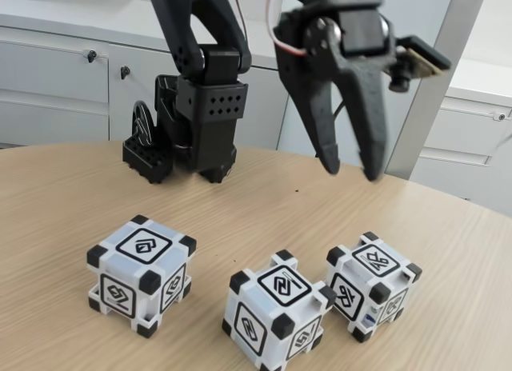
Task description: Stack cubes from left to right.
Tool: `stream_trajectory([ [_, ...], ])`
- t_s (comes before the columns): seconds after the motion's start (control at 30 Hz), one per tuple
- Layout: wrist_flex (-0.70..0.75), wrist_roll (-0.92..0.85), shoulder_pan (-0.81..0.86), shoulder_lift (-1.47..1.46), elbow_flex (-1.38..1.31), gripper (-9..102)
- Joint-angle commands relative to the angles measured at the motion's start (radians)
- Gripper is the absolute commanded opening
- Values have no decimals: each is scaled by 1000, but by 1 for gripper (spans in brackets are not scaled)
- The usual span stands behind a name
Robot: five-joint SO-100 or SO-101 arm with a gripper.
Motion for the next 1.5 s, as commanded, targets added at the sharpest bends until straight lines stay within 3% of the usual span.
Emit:
stream_trajectory([
  [0.0,-11,-40,9,-101,-64,29],
  [0.27,-14,-40,9,-295,-67,40],
  [1.07,-12,-121,6,-678,-403,37],
  [1.47,-12,-204,-11,-790,-425,37],
])
